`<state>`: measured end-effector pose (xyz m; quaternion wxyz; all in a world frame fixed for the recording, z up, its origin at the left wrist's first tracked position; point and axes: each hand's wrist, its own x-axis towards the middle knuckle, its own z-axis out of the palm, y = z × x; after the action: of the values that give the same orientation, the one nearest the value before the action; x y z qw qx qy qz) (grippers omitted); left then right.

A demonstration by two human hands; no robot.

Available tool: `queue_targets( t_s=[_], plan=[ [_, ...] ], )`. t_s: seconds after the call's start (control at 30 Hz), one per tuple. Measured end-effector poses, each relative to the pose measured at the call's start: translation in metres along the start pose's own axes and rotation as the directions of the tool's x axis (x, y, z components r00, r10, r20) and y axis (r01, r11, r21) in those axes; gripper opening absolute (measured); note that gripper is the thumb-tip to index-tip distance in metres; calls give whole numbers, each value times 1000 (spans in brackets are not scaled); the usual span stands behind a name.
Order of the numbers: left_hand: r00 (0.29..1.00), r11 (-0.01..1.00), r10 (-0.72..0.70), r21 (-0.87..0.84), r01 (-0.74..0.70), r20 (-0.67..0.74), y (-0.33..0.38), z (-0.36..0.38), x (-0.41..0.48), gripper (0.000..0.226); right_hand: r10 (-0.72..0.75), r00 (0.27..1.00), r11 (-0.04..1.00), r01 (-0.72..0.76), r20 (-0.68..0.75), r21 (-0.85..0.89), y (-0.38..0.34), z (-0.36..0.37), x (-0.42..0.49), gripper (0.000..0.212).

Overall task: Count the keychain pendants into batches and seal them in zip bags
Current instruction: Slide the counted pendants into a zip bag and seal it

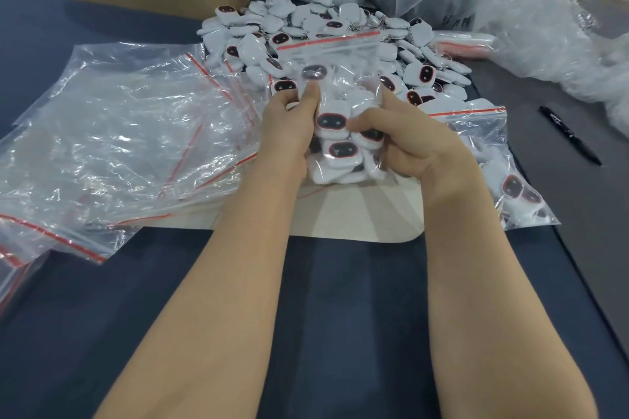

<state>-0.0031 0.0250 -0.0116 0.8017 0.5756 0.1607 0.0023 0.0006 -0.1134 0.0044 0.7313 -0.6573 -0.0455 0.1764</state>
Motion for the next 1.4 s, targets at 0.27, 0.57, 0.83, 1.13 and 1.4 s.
queue_targets(
  t_s=[0.27, 0.57, 0.83, 1.13, 1.4],
  plan=[
    [910, 998, -62, 21, 59, 409, 10, -2, -12, 32, 87, 961, 992, -58, -262, 114, -1, -2, 1, 6],
    [976, 993, 50, 91, -71, 212, 1, 0, -4, 46, 132, 975, 977, -98, -179, 187, -3, 2, 0, 40],
    [998, 988, 67, -136, -68, -10, 0, -3, 5, 40, 130, 990, 985, -121, -62, 124, -1, 0, 1, 22],
    [995, 982, 21, -188, -2, 99, -1, -4, 5, 32, -125, 992, 978, 122, -4, -169, 9, 0, 5, 32],
    [977, 961, -88, -242, 135, 194, 6, -5, 0, 40, -224, 967, 967, 205, -123, -149, 7, -1, 5, 18]
  ],
)
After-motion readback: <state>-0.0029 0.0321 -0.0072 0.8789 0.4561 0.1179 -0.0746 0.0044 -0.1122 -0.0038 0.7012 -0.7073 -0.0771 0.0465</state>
